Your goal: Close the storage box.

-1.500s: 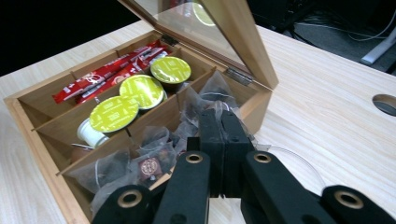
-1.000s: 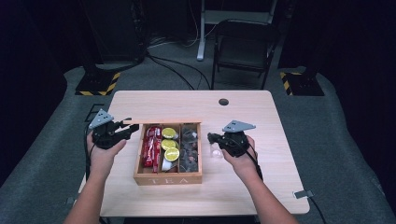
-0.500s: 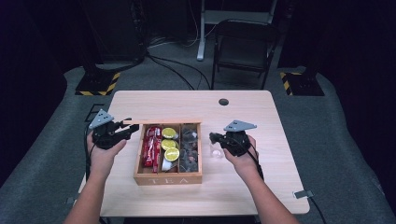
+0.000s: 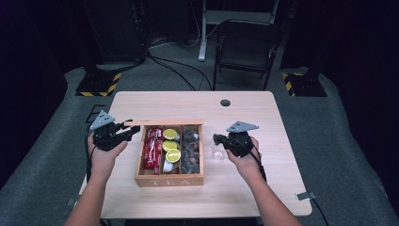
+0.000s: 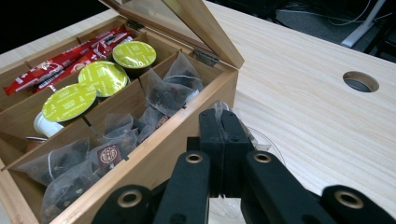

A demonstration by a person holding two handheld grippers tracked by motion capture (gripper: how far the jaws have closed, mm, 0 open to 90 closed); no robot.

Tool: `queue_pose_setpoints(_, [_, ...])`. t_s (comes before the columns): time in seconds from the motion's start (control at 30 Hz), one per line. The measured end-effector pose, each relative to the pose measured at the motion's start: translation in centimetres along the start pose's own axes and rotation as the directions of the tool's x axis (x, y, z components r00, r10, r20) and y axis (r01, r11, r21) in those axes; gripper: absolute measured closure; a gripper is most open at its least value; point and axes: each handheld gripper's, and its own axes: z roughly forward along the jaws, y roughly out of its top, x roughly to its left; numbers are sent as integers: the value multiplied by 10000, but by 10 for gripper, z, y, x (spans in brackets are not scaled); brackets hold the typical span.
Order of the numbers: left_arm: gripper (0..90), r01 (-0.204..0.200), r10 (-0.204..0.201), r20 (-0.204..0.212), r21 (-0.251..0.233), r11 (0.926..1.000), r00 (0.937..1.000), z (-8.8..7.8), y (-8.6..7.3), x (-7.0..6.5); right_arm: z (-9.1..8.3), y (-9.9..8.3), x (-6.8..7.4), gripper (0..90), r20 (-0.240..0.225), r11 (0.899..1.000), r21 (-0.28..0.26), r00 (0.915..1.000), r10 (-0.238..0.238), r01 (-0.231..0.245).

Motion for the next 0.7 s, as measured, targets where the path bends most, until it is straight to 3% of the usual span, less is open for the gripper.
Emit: queue_pose_setpoints(0.7, [567,-1,1,0,22,10000,10000,0,0,0,10,-15,-2,900,62,9985,527,9999,133,-136])
